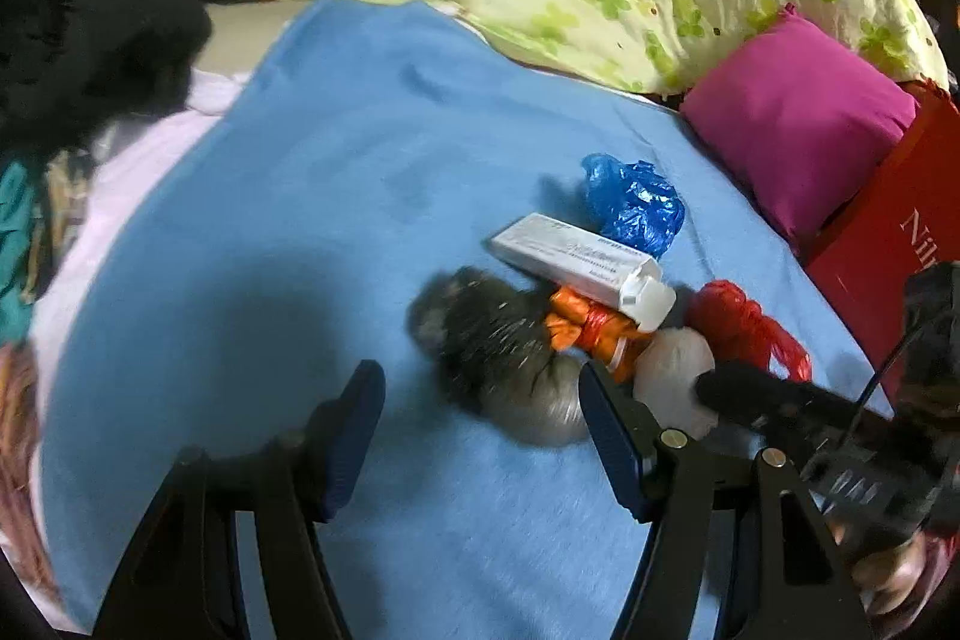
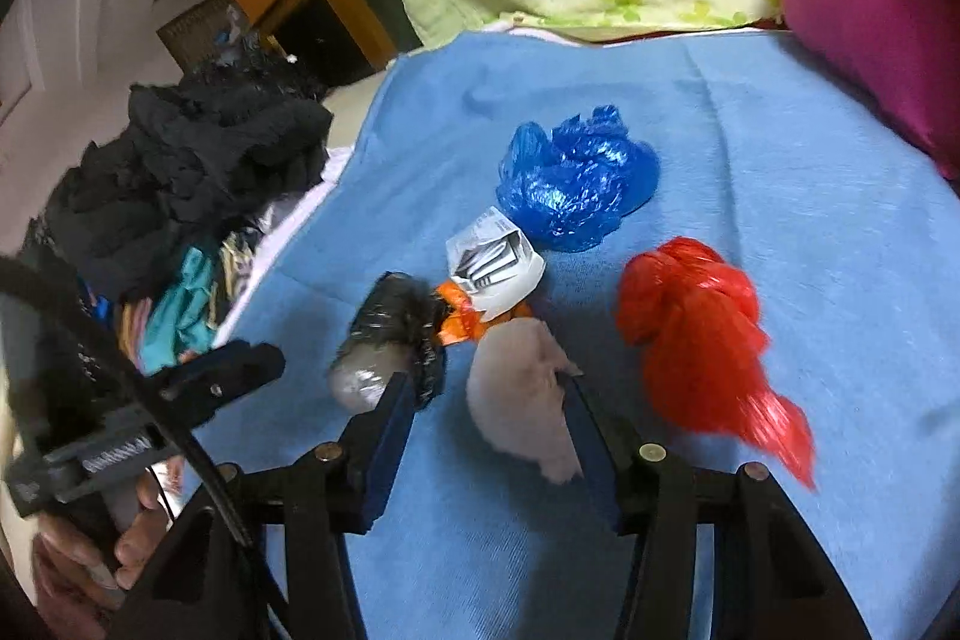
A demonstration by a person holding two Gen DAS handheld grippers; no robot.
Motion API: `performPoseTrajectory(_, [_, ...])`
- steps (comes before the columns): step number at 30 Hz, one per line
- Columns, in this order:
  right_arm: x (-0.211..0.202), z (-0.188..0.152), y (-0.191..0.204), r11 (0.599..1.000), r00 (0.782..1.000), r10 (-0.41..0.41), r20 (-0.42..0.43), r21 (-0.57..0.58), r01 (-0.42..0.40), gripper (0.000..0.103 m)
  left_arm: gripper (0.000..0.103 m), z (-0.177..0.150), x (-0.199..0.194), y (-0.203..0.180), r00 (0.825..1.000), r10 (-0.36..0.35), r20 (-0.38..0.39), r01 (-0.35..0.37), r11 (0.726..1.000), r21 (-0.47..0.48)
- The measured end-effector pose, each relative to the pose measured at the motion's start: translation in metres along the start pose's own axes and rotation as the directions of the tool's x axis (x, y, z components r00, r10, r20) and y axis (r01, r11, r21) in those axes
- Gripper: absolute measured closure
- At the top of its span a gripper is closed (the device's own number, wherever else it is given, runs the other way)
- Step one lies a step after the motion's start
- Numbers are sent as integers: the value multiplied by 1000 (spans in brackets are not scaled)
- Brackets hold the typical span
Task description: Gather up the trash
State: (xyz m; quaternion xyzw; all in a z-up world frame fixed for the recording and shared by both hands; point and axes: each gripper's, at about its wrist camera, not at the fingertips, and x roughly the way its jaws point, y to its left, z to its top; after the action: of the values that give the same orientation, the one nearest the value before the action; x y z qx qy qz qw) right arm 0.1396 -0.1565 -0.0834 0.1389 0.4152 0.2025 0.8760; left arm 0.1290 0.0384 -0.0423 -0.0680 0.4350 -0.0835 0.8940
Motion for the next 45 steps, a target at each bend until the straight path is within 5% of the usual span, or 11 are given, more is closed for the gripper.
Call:
performPoseTrajectory(4, [22,-5,-9,1000,999,6,-52,7,-6,67,40,7,37,-4,995,-48,-89,47,999,-16])
performPoseTrajectory(6, [18,-8,-10,1000,1000,7,-30,1,-7,73,66,4,52,-5,987,-80,-142,76,997,-32])
performPoseTrajectory(12, [-28,-15,-3,1000,998,31,51,2,-31,74,86,-9,36,-4,992,-55,-116,50,998,-39])
performPoseTrajectory(21, [-123,-34,39,997,979,68,191,-39,-61,74,87,-21,-67,-33,998,25,60,-26,999,31])
performPoseTrajectory(31, [-210,-60,60,998,951,56,303,-52,-42,74,87,-41,-176,-90,955,55,291,-102,984,149])
performPoseTrajectory(45, [-290,-83,60,1000,912,2,409,-25,9,74,87,-65,-229,-139,926,17,377,-113,966,233])
